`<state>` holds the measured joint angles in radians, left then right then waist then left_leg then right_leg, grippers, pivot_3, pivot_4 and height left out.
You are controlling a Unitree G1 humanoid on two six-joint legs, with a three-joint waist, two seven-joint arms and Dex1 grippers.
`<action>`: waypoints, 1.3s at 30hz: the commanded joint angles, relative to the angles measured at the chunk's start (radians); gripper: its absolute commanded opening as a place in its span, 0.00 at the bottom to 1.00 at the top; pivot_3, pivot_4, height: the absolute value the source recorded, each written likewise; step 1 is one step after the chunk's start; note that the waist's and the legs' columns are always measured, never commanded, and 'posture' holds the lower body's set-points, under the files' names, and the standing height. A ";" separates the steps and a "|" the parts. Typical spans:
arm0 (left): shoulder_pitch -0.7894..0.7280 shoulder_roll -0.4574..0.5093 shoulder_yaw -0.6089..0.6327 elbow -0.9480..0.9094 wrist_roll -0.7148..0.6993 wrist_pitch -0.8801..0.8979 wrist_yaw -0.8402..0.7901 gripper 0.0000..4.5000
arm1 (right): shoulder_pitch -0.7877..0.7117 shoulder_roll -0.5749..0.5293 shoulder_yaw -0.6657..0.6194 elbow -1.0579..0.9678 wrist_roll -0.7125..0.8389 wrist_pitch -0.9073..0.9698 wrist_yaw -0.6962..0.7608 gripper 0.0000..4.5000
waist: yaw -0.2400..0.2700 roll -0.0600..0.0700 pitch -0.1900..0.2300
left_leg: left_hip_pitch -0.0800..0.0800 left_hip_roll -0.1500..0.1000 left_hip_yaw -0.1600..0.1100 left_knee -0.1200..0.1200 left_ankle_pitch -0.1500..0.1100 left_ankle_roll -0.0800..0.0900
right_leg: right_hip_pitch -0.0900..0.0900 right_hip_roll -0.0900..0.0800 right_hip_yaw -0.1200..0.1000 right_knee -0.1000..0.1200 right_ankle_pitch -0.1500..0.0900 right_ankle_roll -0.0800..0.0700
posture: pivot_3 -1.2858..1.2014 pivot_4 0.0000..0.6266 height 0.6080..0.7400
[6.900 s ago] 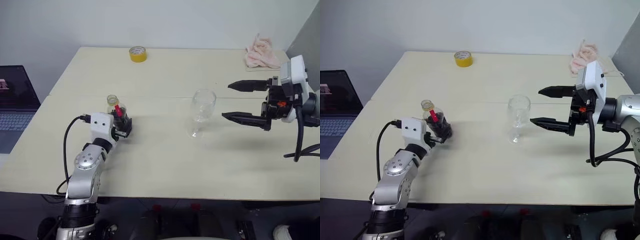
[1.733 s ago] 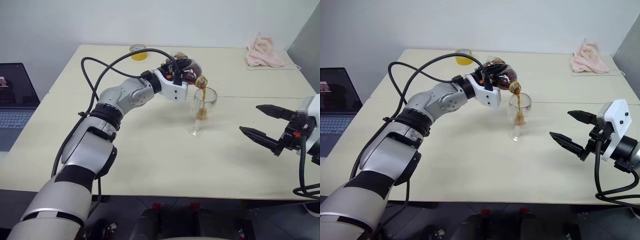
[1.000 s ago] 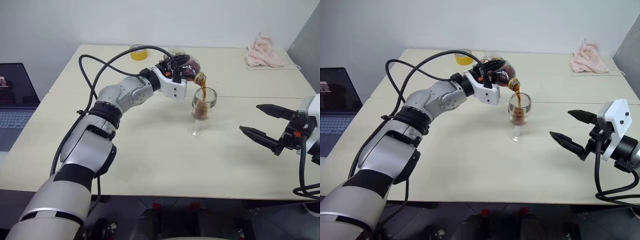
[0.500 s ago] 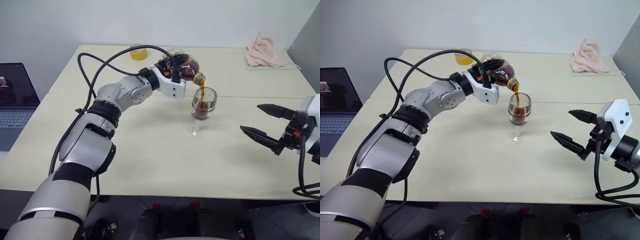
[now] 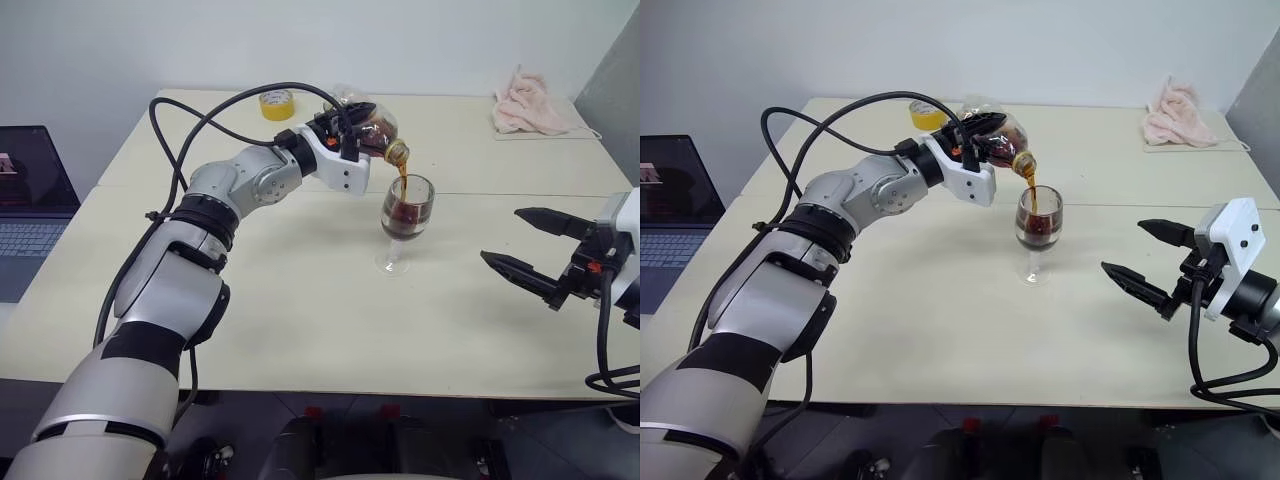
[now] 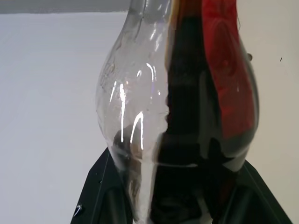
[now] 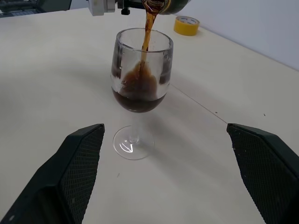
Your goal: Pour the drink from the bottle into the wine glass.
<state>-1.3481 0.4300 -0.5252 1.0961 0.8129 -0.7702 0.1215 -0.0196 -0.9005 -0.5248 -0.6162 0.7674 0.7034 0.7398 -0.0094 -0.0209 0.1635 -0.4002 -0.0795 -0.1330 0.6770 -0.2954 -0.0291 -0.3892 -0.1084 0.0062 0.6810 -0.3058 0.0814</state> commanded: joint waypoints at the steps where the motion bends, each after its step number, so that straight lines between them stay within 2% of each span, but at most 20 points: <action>1: -0.050 0.013 0.007 -0.013 -0.003 -0.005 0.034 0.38 | -0.011 -0.004 -0.012 -0.014 -0.002 -0.024 -0.004 1.00 | 0.000 0.000 0.000 | 0.000 0.000 0.000 0.000 0.000 0.000 | 0.000 0.000 0.000 0.000 0.000 0.000 | 0.52 0.24 1.00; 39: -0.069 0.026 -0.014 0.004 0.018 -0.007 0.083 0.38 | -0.032 -0.002 0.014 -0.003 -0.007 -0.034 -0.012 1.00 | -0.001 0.000 0.000 | 0.000 0.000 0.000 0.000 0.000 0.000 | 0.000 0.000 0.000 0.000 0.000 0.000 | 0.52 0.24 1.00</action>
<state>-1.3729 0.4422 -0.5450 1.1110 0.8350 -0.7725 0.1835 -0.0447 -0.8995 -0.4902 -0.6062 0.7652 0.6894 0.7351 -0.0100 -0.0209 0.1635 -0.4002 -0.0795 -0.1329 0.6771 -0.2954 -0.0291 -0.3893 -0.1084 0.0063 0.6812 -0.3058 0.0814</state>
